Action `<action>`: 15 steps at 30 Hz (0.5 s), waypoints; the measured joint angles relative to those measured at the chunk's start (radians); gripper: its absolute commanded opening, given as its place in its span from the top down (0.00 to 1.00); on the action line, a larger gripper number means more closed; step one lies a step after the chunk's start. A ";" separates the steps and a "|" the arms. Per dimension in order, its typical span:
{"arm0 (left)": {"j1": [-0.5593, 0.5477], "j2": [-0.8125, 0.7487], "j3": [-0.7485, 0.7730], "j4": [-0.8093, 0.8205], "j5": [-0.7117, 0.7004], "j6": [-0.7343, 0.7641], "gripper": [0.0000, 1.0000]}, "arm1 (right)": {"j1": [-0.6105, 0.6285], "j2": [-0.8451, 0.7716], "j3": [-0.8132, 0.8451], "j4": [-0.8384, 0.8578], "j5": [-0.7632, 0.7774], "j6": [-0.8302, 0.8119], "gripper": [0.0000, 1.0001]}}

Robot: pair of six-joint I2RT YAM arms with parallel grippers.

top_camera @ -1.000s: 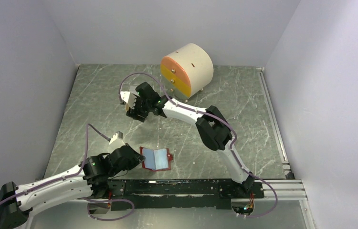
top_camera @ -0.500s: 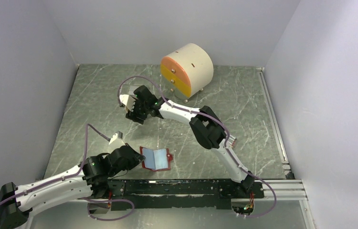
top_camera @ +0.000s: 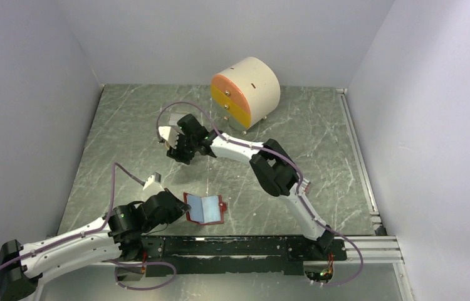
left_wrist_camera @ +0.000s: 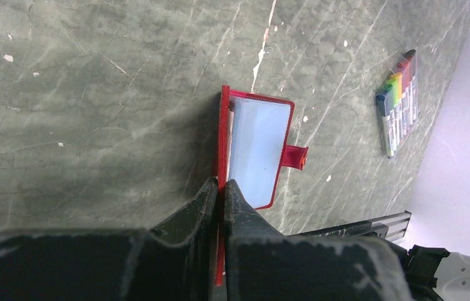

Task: Put the credit cards into the card holder
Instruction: Move the storage box to the center of the board.

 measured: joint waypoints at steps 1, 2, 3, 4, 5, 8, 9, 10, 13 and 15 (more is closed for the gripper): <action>0.000 0.000 0.000 0.000 0.000 0.000 0.91 | 0.001 -0.003 -0.006 0.002 -0.001 0.000 0.44; 0.000 0.000 0.000 0.000 0.000 0.000 0.91 | 0.002 -0.008 -0.014 0.004 -0.002 0.001 0.44; 0.000 0.000 0.000 0.000 0.000 0.000 0.91 | 0.004 -0.014 -0.021 0.006 -0.003 0.002 0.44; 0.000 0.000 0.000 0.000 0.000 0.000 0.91 | 0.006 -0.020 -0.029 0.006 -0.003 0.003 0.44; 0.000 0.000 0.000 0.000 0.000 0.000 0.91 | 0.008 -0.027 -0.037 0.007 -0.003 0.004 0.44; 0.000 0.003 0.000 0.000 0.000 0.000 0.91 | 0.015 -0.051 -0.067 0.008 -0.003 0.010 0.44; 0.000 0.004 0.000 0.001 0.000 0.000 0.91 | 0.017 -0.057 -0.075 0.008 -0.004 0.011 0.44; 0.000 0.004 0.000 0.000 0.000 0.000 0.91 | 0.019 -0.064 -0.084 0.009 -0.004 0.014 0.44; 0.000 0.006 0.000 0.001 0.000 0.001 0.91 | 0.027 -0.085 -0.114 0.015 -0.006 0.023 0.44; 0.000 0.007 0.000 0.001 0.000 0.001 0.91 | 0.032 -0.100 -0.138 0.022 -0.006 0.028 0.44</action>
